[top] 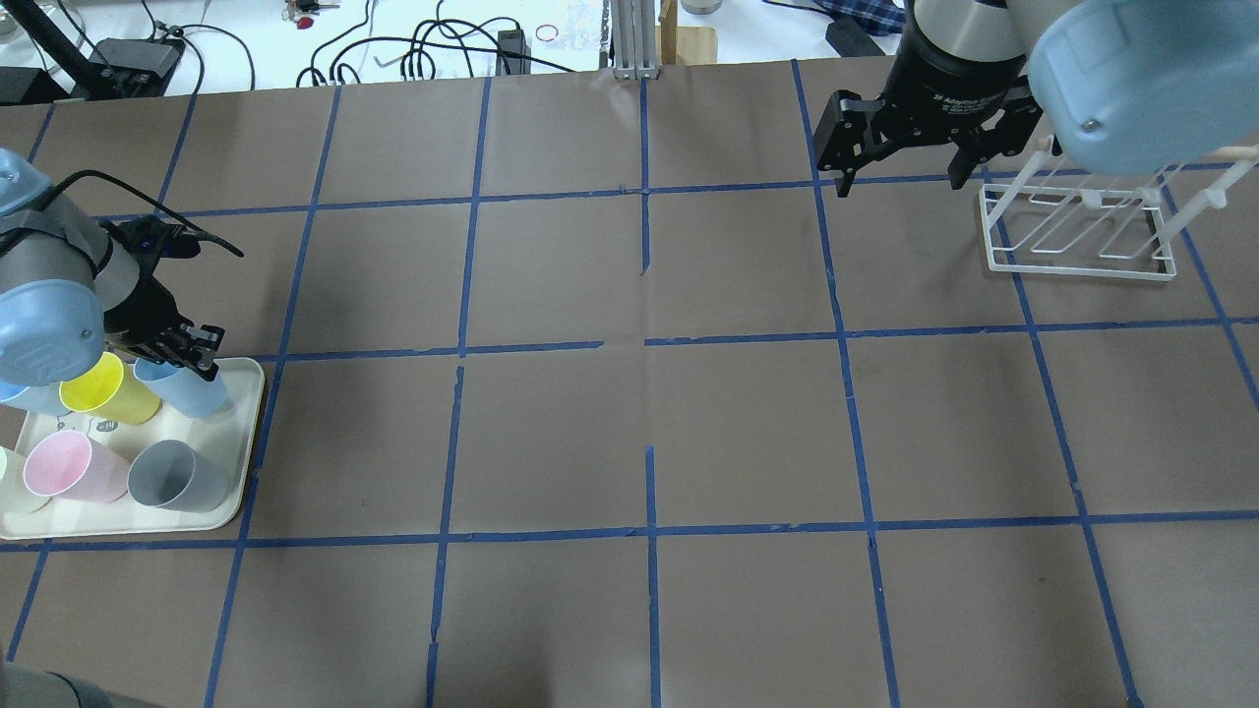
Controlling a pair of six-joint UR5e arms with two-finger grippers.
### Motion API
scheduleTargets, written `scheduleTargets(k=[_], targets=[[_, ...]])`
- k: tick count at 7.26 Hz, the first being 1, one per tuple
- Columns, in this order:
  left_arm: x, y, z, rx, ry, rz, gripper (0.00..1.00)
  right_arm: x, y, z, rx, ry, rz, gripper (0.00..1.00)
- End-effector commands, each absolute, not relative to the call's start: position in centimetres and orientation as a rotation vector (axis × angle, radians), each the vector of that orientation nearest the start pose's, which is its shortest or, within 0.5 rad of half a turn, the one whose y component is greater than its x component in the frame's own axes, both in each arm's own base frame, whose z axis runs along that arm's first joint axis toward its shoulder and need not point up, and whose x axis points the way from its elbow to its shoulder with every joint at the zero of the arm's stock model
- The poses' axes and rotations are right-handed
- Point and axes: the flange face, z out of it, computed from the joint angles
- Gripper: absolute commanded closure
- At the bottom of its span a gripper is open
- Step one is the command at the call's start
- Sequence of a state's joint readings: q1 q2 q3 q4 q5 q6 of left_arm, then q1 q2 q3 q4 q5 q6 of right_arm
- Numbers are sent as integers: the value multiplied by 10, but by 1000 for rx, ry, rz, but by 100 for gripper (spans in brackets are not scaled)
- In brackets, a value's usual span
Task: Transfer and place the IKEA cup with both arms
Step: 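Open the left gripper and lift it away from the tray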
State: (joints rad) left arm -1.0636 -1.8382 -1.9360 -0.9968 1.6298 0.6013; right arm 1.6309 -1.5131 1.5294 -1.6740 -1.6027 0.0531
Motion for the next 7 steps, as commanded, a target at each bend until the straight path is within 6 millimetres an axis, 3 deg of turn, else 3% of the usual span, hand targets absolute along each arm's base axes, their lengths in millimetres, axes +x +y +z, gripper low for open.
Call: scheduleTargets(k=[1, 3, 5, 6, 7], targets=[[140, -515, 242, 149, 3113, 136, 0, 162, -516, 489, -8, 3163, -131, 0], [132, -508, 265, 152, 3138, 186, 0, 161, -515, 489, -8, 3167, -124, 0], [120, -508, 351, 160, 3137, 164, 0, 161, -515, 488, -5, 3166, -122, 0], [95, -507, 393, 170, 3133, 171, 0, 161, -515, 488, -5, 3166, -122, 0], [54, -507, 429, 213, 3112, 130, 0, 161, -515, 488, -5, 3166, -122, 0]])
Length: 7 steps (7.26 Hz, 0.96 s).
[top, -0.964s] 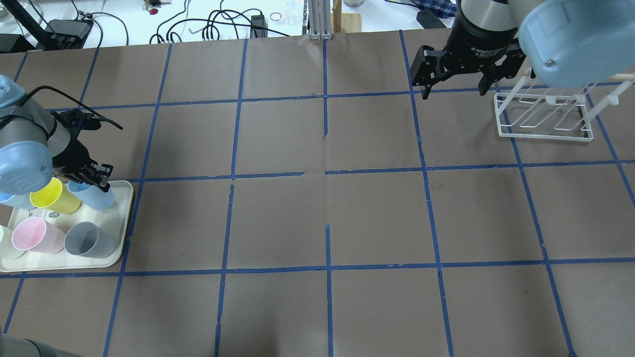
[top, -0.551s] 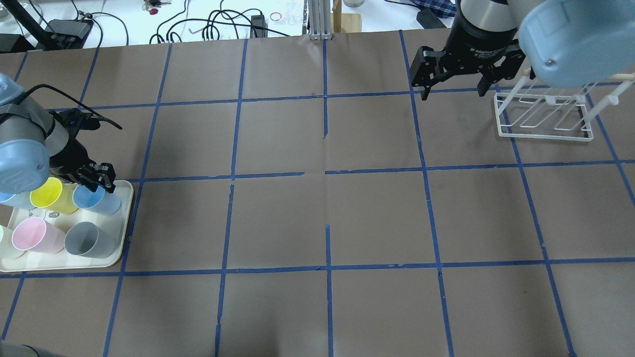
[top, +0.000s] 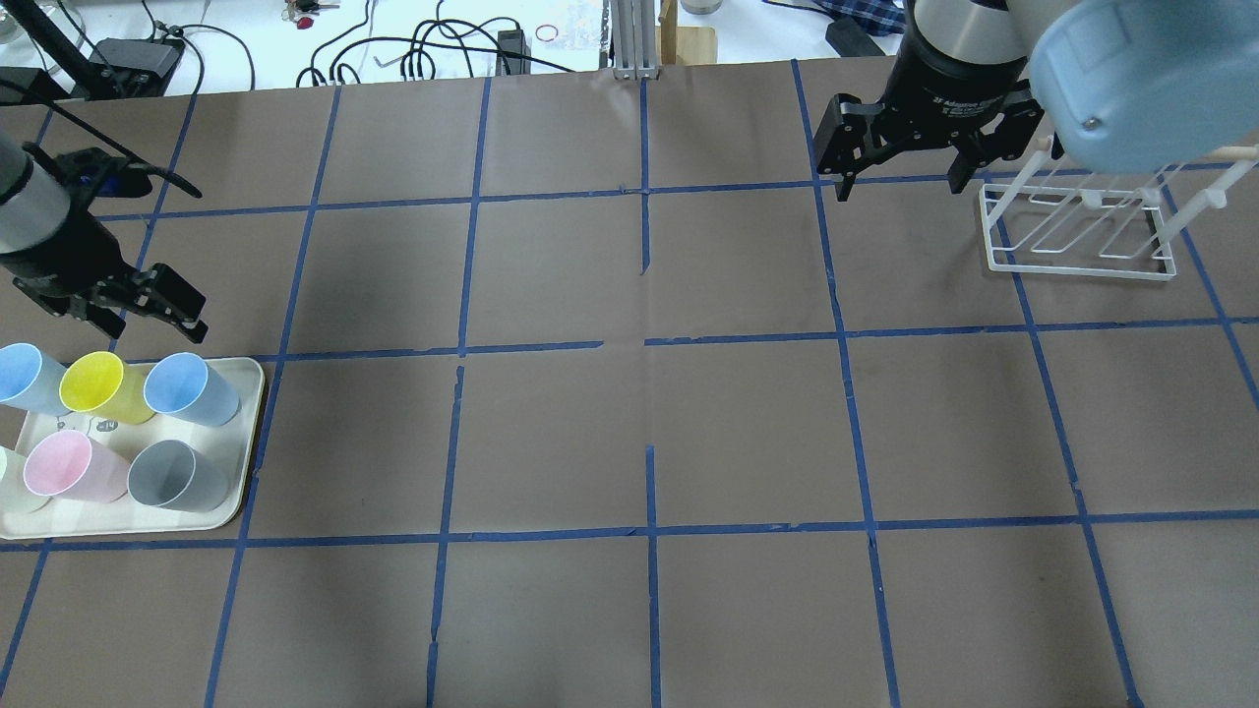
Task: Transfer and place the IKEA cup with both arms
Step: 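Open the left gripper and lift it away from the tray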
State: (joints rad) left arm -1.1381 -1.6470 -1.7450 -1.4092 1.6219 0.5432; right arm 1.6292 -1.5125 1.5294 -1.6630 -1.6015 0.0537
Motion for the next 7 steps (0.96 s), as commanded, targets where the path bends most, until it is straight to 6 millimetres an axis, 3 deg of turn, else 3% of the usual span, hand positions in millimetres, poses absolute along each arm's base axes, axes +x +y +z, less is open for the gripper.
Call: scheduleTargets(k=[1, 2, 3, 4, 7], targets=[[9, -502, 452, 164, 3098, 84, 0, 161, -515, 488, -5, 3166, -122, 0], [-36, -493, 455, 130, 3101, 68, 0, 160, -514, 490, -5, 3165, -126, 0], [-79, -477, 479, 223, 3134, -9, 0, 160, -514, 491, -5, 3165, -129, 0], [-103, -466, 478, 290, 3127, 0, 0, 160, -513, 492, -5, 3166, -131, 0], [-121, -442, 483, 253, 3136, 19, 0, 161, -513, 492, -8, 3165, -134, 0]])
